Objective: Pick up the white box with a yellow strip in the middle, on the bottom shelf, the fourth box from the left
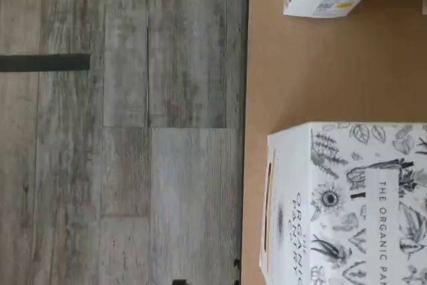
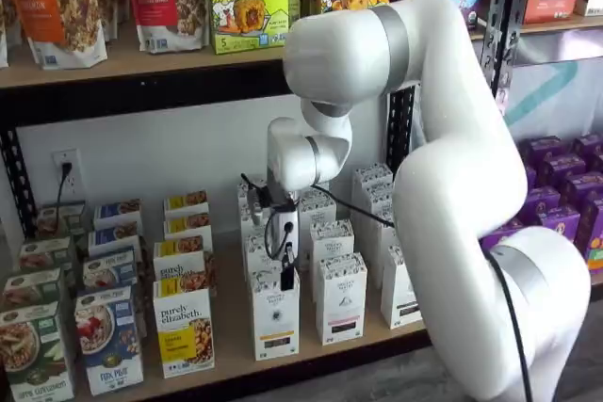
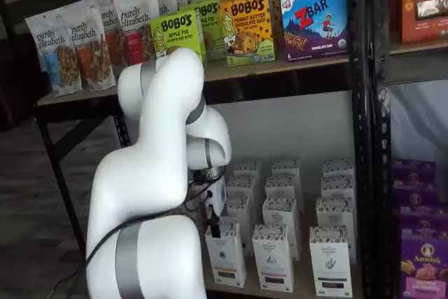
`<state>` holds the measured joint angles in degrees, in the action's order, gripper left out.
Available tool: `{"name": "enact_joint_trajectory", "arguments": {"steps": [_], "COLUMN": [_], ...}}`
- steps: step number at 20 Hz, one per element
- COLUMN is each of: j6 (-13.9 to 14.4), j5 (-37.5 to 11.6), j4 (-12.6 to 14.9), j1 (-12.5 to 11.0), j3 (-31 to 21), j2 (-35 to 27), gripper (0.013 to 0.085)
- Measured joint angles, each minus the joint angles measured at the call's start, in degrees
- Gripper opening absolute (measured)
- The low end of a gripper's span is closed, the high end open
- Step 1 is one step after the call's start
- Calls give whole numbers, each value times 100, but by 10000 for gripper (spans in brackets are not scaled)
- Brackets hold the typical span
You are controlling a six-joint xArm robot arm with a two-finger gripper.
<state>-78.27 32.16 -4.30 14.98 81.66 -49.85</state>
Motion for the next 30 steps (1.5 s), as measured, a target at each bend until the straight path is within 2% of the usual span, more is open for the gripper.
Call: {"name": "enact_joint_trajectory", "arguments": {"steps": [2,5,13,18,30], "j6": [-242,-360,-114,16,117], "j5": [82,259,593,714,695], "j4": [-258,-366,-68,49,135], "j1": [-26,-72,-90,-55,-21], "j3": [159,505,1200,1462,1707], "j2": [-69,-230,-636,-845,-1122], "gripper": [850,850,850,850,850]}}
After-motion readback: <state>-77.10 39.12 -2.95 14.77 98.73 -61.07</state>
